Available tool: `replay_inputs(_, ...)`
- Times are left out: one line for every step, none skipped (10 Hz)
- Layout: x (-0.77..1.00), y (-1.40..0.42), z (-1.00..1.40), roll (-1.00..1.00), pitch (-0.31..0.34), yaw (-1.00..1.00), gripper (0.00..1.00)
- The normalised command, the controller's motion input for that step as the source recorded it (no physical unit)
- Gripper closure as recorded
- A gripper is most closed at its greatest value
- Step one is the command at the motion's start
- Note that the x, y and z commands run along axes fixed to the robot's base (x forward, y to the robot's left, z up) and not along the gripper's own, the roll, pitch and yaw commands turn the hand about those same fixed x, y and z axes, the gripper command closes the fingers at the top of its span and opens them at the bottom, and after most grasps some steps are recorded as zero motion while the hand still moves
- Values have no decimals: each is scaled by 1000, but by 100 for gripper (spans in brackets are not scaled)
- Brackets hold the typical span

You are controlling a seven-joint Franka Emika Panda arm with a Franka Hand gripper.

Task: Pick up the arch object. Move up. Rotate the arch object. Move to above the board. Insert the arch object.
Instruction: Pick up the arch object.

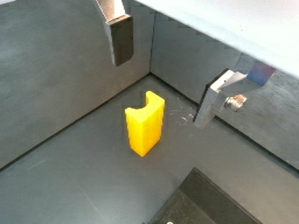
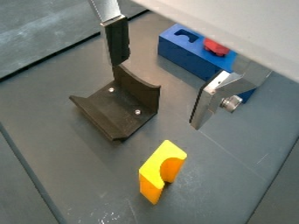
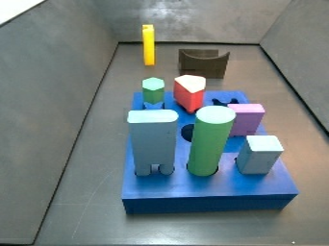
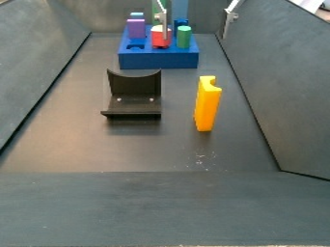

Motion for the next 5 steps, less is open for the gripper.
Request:
replay_inputs(-54, 3, 0, 0, 0, 0, 0)
replay_inputs(-343, 183, -694, 0, -6, 0, 0)
replay_inputs(-186, 149, -1000, 0, 0, 9, 0)
replay_inputs(-100, 166, -1000, -23, 0, 3, 0)
replay_inputs(49, 189, -849, -161, -50, 11, 0)
